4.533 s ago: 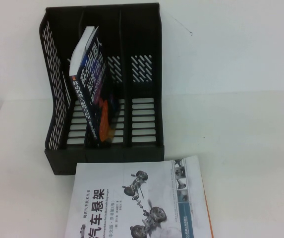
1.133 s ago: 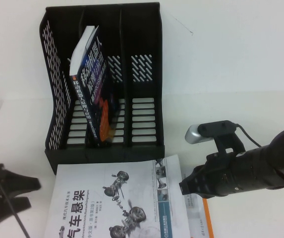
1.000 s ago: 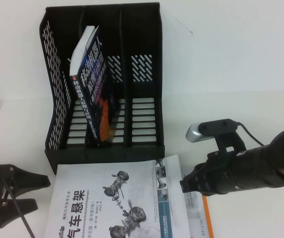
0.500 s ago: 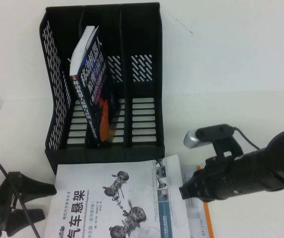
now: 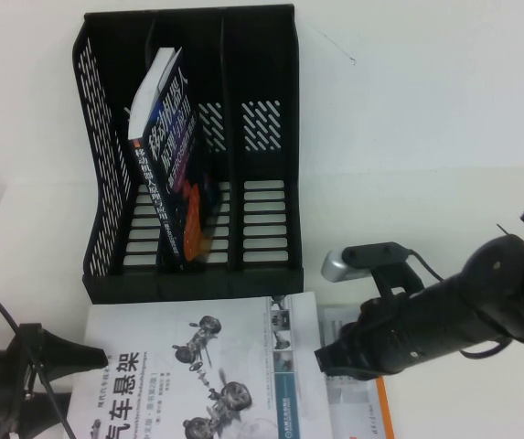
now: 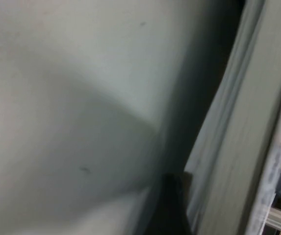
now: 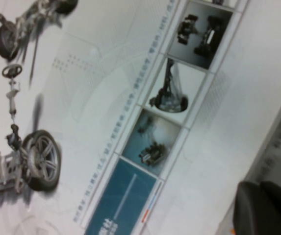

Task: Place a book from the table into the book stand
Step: Push book with right arm

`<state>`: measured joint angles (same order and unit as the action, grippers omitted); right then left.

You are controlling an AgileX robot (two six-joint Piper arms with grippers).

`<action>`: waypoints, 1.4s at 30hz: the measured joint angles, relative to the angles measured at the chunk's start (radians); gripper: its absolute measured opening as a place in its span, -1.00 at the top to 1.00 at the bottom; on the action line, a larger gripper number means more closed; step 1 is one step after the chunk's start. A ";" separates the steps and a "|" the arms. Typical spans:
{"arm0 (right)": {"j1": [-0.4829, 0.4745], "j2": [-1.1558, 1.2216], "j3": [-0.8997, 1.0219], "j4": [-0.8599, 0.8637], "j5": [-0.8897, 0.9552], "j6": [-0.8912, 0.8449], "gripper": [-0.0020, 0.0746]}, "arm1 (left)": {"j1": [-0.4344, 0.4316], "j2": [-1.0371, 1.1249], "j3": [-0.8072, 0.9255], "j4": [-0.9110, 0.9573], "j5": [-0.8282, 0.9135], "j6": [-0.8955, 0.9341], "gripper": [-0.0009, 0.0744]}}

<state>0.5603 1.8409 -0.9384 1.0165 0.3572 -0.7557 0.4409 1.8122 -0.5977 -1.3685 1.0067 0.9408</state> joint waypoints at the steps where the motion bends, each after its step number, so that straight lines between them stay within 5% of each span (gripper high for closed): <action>1: 0.000 0.004 -0.009 0.000 0.007 0.000 0.95 | 0.000 0.008 0.000 0.000 -0.001 0.001 -0.44; 8: 0.000 0.011 -0.025 -0.002 0.019 0.000 0.95 | 0.000 0.038 0.000 -0.007 0.002 0.008 -0.32; 17: -0.004 0.011 -0.026 0.065 0.031 -0.071 0.95 | 0.002 0.040 -0.002 -0.028 0.043 0.086 0.48; 29: -0.004 0.011 -0.029 0.071 0.039 -0.094 0.95 | 0.006 -0.021 -0.002 -0.034 0.066 0.097 0.53; 42: -0.002 -0.121 -0.030 -0.218 0.072 0.099 0.95 | 0.000 -0.531 0.001 0.048 0.123 -0.068 0.62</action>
<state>0.5583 1.7198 -0.9689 0.7984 0.4293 -0.6568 0.4405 1.2816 -0.5962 -1.3201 1.1294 0.8729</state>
